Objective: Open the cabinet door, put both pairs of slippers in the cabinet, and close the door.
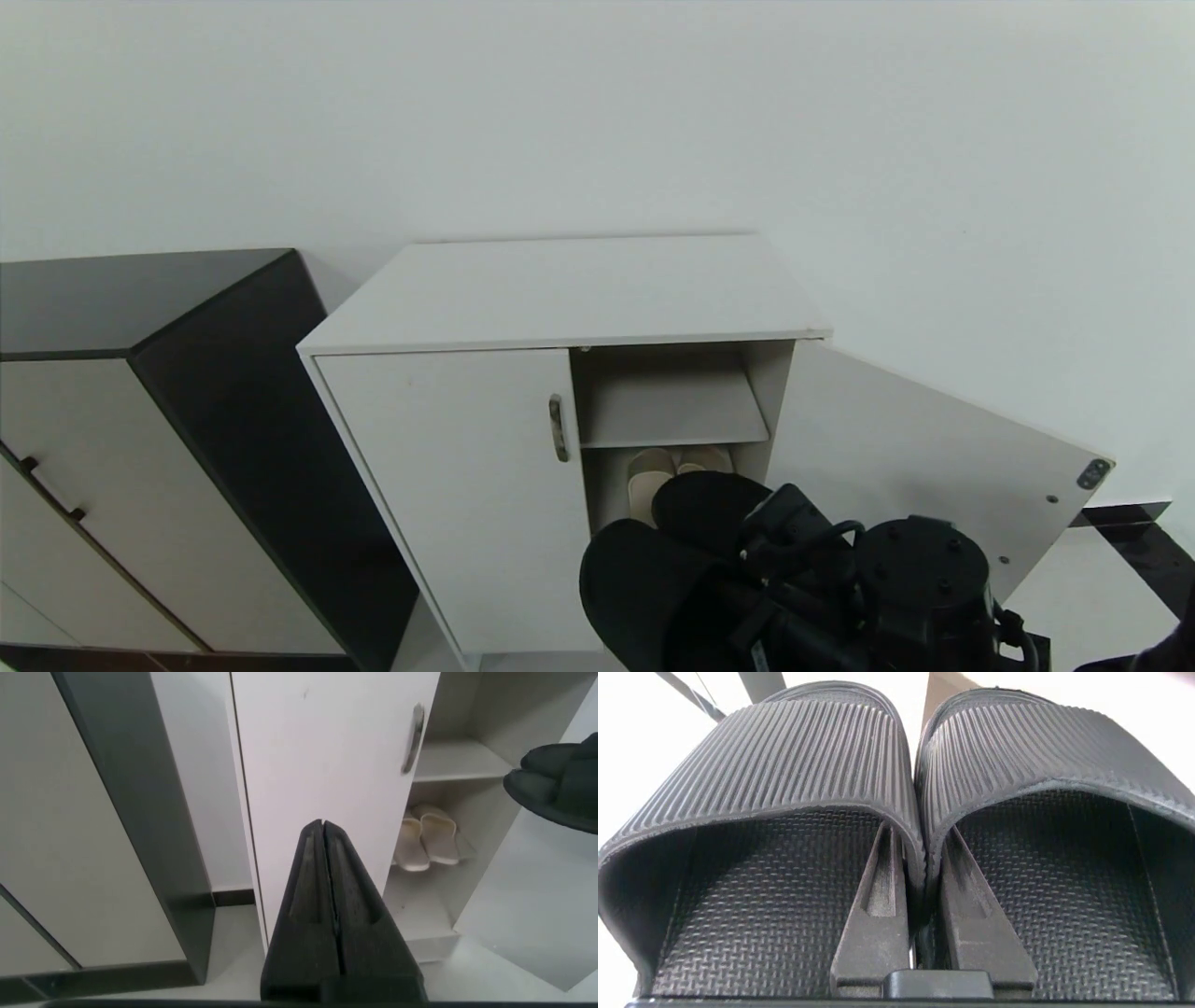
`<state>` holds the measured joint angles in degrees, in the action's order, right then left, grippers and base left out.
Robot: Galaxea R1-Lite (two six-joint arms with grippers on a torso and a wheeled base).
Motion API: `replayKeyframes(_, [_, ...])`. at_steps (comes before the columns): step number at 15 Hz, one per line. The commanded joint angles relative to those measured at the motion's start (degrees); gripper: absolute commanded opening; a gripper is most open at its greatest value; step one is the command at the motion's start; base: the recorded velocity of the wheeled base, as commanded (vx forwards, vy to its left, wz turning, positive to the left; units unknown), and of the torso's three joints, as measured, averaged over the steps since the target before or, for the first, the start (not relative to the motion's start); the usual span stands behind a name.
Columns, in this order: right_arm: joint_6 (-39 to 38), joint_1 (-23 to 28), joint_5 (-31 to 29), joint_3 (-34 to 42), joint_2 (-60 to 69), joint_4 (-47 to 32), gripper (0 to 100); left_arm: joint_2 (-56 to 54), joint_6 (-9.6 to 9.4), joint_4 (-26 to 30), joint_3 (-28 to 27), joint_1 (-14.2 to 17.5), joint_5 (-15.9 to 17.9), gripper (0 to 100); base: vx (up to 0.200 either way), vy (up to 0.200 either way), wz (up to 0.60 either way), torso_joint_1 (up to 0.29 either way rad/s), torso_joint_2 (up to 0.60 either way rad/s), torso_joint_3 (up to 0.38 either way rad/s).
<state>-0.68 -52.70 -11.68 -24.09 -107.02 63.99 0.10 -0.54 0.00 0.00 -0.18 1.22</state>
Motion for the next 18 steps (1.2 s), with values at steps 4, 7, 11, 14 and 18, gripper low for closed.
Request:
replayKeyframes(4, [-0.02, -0.03, -0.01, 0.01, -0.56, 0.08, 0, -0.01, 0.01, 0.0, 0.0, 0.01, 0.01, 0, 0.0, 0.0, 0.0, -0.193, 0.51, 0.315])
replayKeyframes(7, [-0.02, -0.12, -0.01, 0.01, -0.56, 0.26, 0, -0.01, 0.01, 0.0, 0.0, 0.01, 0.01, 0, 0.0, 0.0, 0.0, -0.167, 0.49, 0.312])
replayKeyframes(11, [-0.02, -0.12, -0.01, -0.08, -0.73, 0.35, 0, -0.01, 0.01, 0.0, 0.0, 0.01, 0.1, 0, 0.0, 0.0, 0.0, -0.145, 0.48, 0.331])
replayKeyframes(14, [-0.02, -0.12, -0.01, 0.01, -1.17, 0.44, 0, -0.01, 0.01, 0.0, 0.0, 0.01, 0.1, 0, 0.0, 0.0, 0.0, -0.108, 0.45, 0.346])
replayKeyframes(18, [-0.02, -0.12, -0.01, 0.09, -1.35, 0.44, 0, -0.01, 0.01, 0.0, 0.0, 0.01, 0.01, 0, 0.0, 0.0, 0.0, -0.073, 0.44, 0.371])
